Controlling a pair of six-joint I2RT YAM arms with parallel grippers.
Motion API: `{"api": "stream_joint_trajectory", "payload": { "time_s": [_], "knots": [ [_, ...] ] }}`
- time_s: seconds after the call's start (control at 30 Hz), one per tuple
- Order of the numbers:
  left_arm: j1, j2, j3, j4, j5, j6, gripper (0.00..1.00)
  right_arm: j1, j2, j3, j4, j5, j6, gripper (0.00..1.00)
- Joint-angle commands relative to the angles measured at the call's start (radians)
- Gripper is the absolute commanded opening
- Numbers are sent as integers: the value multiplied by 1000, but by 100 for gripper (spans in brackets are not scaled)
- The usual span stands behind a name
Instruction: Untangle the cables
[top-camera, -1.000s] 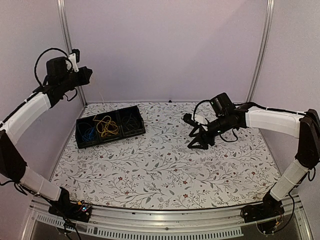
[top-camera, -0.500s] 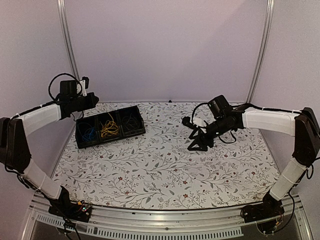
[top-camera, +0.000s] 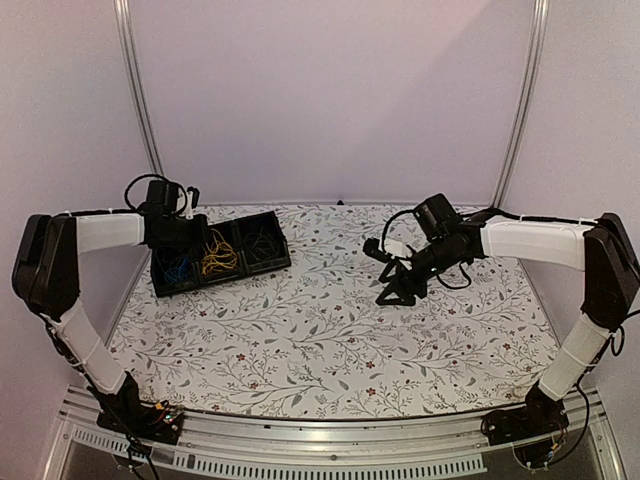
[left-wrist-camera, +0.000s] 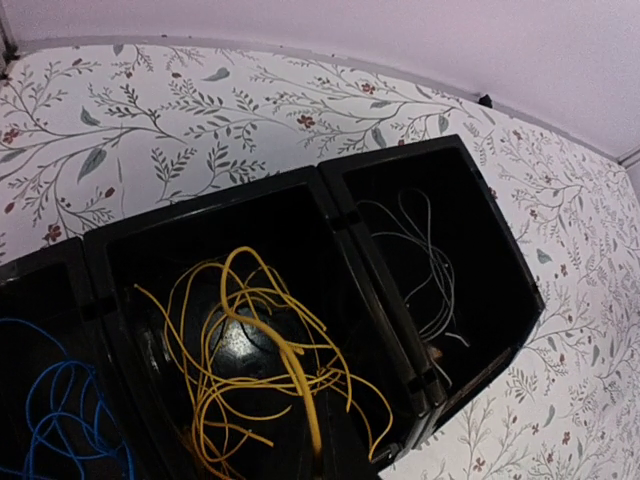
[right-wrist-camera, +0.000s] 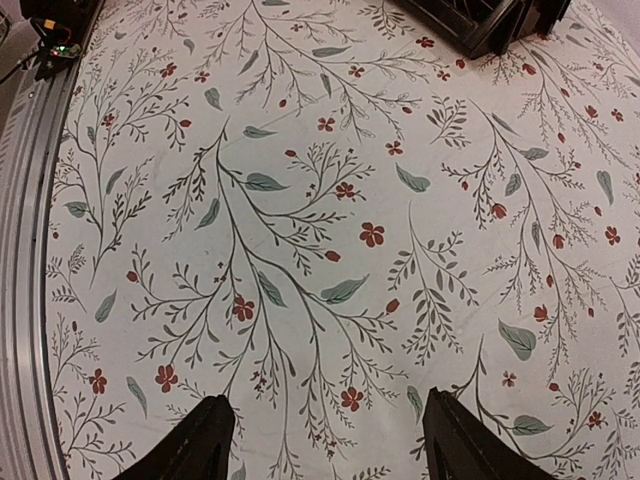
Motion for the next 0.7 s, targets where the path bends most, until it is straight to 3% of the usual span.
{"api": "stream_joint_trajectory", "payload": {
  "time_s": [0.0, 0.27, 0.47, 0.67],
  "knots": [
    [-20, 51, 41, -58, 6, -12, 0, -3, 11, 13, -12, -1, -10, 69],
    [-25, 118, 71, -100, 14, -1, 0, -4, 9, 13, -16, 5, -14, 70],
    [-36, 74, 97, -158, -62, 14, 26, -4, 4, 15, -20, 4, -17, 70],
    [-45, -50, 112, -232, -116, 33, 35, -4, -11, 18, -18, 42, -19, 70]
  ]
}}
